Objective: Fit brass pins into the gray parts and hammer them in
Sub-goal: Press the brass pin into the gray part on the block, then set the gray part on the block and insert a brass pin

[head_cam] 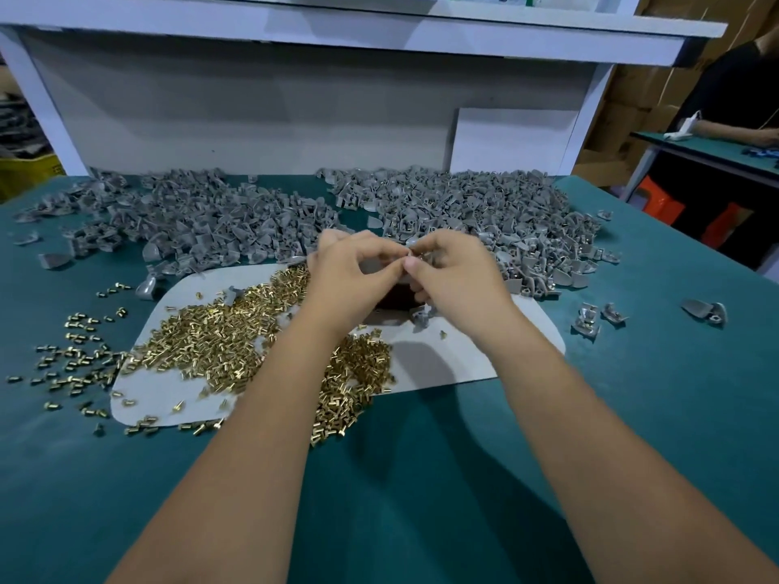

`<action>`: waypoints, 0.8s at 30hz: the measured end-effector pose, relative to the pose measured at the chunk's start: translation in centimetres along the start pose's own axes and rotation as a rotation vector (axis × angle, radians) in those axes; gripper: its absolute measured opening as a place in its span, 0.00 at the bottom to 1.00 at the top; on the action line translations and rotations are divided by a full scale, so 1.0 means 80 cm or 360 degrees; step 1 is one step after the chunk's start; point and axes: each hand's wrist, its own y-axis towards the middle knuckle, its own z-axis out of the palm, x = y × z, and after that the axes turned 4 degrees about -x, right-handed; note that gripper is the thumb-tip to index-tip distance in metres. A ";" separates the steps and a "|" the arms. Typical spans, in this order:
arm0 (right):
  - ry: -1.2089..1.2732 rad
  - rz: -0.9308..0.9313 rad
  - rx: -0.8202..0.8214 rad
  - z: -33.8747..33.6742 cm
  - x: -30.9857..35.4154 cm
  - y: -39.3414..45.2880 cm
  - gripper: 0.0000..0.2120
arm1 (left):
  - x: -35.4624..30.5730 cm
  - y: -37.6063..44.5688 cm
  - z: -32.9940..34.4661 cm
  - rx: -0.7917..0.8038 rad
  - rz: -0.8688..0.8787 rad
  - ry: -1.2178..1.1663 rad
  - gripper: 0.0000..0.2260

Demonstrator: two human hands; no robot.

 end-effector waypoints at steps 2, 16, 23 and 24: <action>0.0048 0.0019 -0.0027 -0.008 0.007 0.019 0.05 | 0.007 0.002 0.000 -0.0066 -0.0032 0.0057 0.06; -0.0638 -0.0015 0.0262 -0.016 -0.023 0.042 0.18 | 0.047 0.009 0.009 0.0119 0.0048 0.1147 0.22; -0.0934 -0.0104 0.0444 -0.021 -0.028 0.038 0.20 | 0.046 0.004 0.006 0.0022 -0.0017 0.1191 0.20; -0.0894 -0.0097 0.0441 -0.025 -0.029 0.038 0.21 | 0.045 0.004 0.006 0.0022 -0.0025 0.1205 0.20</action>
